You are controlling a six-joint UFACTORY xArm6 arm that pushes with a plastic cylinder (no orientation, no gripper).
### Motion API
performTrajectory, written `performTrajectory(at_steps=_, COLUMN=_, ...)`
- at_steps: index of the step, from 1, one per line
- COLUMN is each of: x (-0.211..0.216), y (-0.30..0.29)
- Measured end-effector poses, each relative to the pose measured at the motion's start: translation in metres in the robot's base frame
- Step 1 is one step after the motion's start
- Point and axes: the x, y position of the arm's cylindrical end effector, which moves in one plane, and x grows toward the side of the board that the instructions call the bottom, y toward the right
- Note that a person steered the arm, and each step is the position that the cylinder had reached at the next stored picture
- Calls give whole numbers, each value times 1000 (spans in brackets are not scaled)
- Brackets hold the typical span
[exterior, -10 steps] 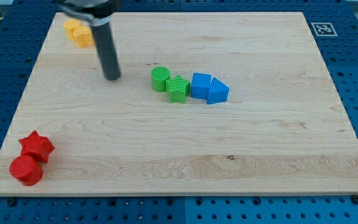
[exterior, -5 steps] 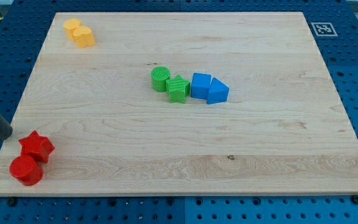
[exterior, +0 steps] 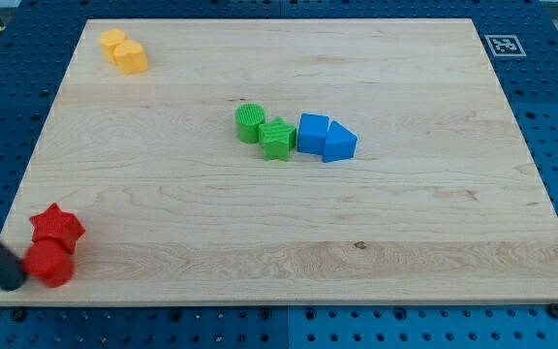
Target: Slide the red circle towards the bottom center
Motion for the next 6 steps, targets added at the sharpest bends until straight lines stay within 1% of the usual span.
performTrajectory(at_steps=1, x=-24, y=64)
performTrajectory(at_steps=2, x=-57, y=121)
performTrajectory(at_steps=3, x=-55, y=124)
performTrajectory(at_steps=4, x=-47, y=108)
performTrajectory(at_steps=5, x=-48, y=75)
performTrajectory(at_steps=6, x=-34, y=66)
